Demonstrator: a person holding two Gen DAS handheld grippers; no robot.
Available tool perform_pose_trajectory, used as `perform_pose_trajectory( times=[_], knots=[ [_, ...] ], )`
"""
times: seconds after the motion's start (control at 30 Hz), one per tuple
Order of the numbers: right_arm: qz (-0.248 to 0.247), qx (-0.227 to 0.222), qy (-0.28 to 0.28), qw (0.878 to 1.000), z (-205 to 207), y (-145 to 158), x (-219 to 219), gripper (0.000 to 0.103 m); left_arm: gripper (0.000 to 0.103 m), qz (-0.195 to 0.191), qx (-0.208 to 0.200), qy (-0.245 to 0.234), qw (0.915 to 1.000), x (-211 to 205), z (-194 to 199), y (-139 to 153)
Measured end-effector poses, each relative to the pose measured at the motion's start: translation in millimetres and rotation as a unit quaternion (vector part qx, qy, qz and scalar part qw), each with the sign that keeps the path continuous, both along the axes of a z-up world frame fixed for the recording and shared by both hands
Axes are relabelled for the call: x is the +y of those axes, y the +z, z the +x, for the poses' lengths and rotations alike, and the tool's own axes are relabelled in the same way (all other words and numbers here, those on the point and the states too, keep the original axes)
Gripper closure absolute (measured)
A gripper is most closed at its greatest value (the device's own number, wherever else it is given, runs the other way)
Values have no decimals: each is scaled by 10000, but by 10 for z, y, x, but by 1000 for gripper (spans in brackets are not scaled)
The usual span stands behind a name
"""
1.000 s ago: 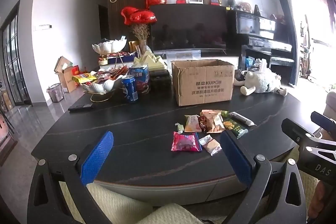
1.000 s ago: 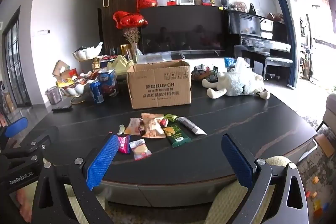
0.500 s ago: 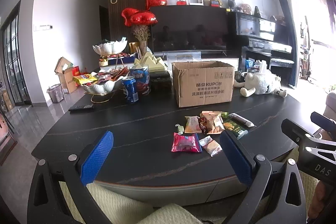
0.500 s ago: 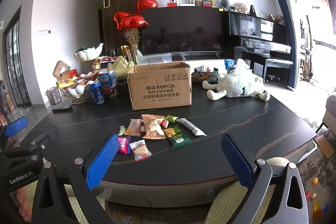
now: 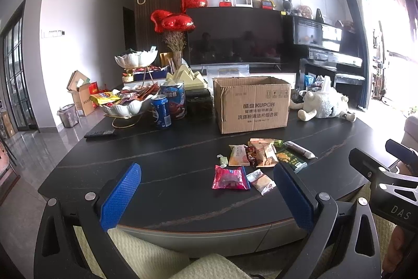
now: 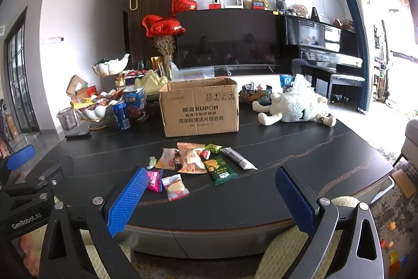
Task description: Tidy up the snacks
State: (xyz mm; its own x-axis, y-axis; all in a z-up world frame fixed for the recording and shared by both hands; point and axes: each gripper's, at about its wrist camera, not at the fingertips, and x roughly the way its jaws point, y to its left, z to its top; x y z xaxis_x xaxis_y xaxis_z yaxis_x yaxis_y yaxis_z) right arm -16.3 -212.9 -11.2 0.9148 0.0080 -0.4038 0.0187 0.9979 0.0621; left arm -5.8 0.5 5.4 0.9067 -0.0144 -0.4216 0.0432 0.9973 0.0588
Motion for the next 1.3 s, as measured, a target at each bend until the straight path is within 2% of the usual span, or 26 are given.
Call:
perform_pose_trajectory(
  times=[1.3],
  knots=[
    [-26,-14,1,10000,4,-17,10,4,0,-31,-2,-7,10000,30,-18,5]
  ],
)
